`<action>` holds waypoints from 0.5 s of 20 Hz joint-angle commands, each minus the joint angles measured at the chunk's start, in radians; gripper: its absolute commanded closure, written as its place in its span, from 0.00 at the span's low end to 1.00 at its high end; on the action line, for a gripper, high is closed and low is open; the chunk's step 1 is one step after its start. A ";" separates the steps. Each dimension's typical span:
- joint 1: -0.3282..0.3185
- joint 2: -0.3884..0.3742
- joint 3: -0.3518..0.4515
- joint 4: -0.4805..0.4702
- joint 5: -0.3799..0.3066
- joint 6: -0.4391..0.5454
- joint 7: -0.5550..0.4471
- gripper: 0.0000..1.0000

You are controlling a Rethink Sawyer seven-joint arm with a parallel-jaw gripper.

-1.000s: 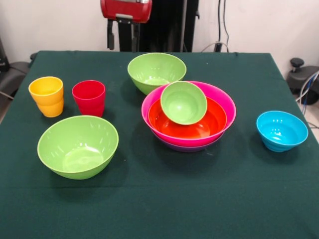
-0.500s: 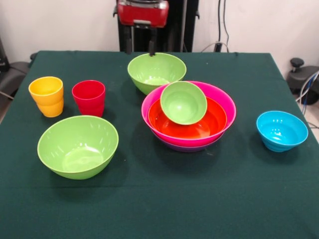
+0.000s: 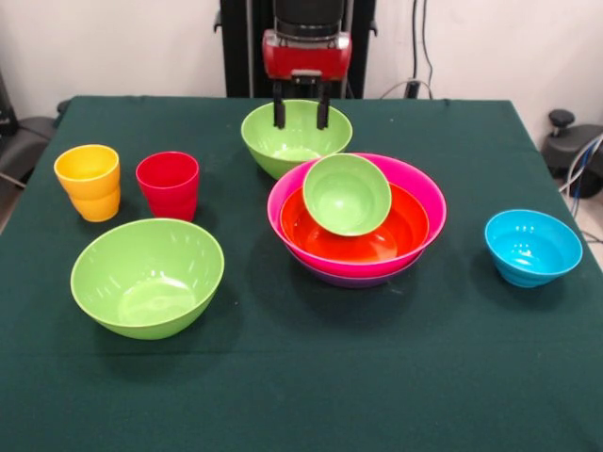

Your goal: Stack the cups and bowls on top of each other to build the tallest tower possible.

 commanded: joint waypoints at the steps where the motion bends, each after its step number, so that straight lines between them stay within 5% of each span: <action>1: -0.074 0.112 0.046 -0.058 -0.075 -0.044 0.053 0.00; 7: -0.175 -0.096 0.129 0.065 -0.059 0.079 0.010 0.00; 10: -0.209 -0.134 0.155 0.091 -0.051 0.105 0.001 0.00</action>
